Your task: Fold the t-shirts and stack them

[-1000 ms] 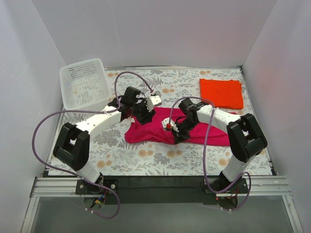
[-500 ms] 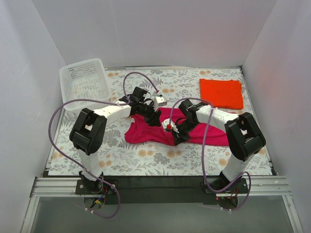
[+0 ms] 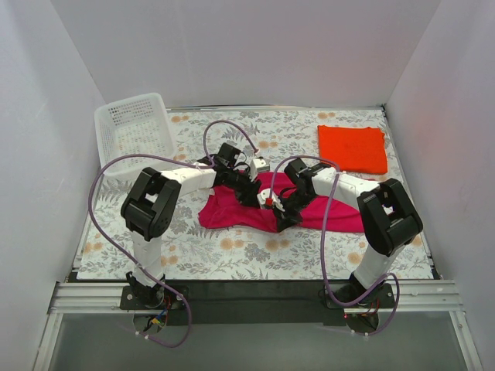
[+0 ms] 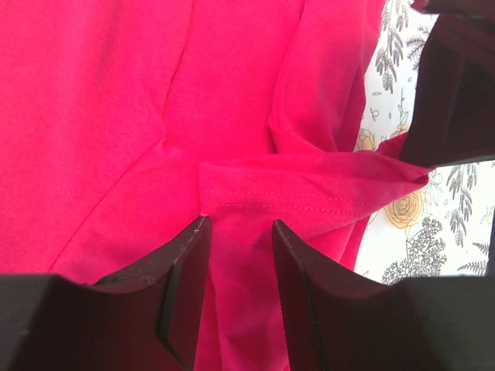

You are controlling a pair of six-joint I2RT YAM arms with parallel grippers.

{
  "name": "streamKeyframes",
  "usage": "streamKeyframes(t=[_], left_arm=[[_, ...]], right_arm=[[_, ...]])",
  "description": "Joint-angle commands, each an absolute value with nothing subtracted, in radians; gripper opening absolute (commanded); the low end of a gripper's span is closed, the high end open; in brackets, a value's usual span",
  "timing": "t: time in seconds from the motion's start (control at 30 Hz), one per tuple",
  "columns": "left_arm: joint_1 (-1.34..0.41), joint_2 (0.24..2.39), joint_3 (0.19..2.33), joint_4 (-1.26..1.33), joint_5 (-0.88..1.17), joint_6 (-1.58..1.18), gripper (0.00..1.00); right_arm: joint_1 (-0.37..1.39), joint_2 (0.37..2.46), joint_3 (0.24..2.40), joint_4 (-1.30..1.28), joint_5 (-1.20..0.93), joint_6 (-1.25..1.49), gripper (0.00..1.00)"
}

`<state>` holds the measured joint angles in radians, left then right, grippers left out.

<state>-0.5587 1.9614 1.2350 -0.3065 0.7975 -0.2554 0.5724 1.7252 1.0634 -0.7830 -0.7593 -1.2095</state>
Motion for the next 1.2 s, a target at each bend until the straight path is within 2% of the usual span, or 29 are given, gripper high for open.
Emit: streamKeyframes(t=[0.0,0.1,0.3,0.6,0.63,0.7,0.77,1.0,1.17], left_arm=[[-0.569,1.942,1.253,-0.291,0.818,-0.259,0.35],[-0.572,1.942,1.253,-0.304,0.825,-0.25,0.28],[-0.571,1.921,1.247,-0.319,0.836,-0.236,0.0],[-0.572,1.838,1.221,-0.304,0.772,-0.235,0.0],[-0.572,1.83,1.221,-0.302,0.77,-0.236,0.01],[-0.572,1.825,1.232,-0.302,0.767,-0.253,0.18],[-0.572,1.83,1.236,-0.305,0.773,-0.264,0.27],[-0.594,1.922,1.289,-0.341,0.75,-0.282,0.42],[-0.604,1.956,1.29,-0.308,0.695,-0.302,0.45]], right_arm=[[0.577,1.736,1.066,-0.781,-0.79,-1.215,0.02],[0.577,1.738,1.066,-0.779,-0.79,-1.213,0.02],[0.575,1.74,1.071,-0.781,-0.796,-1.209,0.01],[0.575,1.723,1.075,-0.779,-0.798,-1.204,0.01],[0.575,1.721,1.077,-0.781,-0.799,-1.203,0.01],[0.575,1.724,1.077,-0.779,-0.804,-1.2,0.01],[0.575,1.726,1.08,-0.779,-0.804,-1.2,0.01],[0.575,1.726,1.078,-0.779,-0.805,-1.2,0.01],[0.575,1.729,1.077,-0.779,-0.807,-1.201,0.01]])
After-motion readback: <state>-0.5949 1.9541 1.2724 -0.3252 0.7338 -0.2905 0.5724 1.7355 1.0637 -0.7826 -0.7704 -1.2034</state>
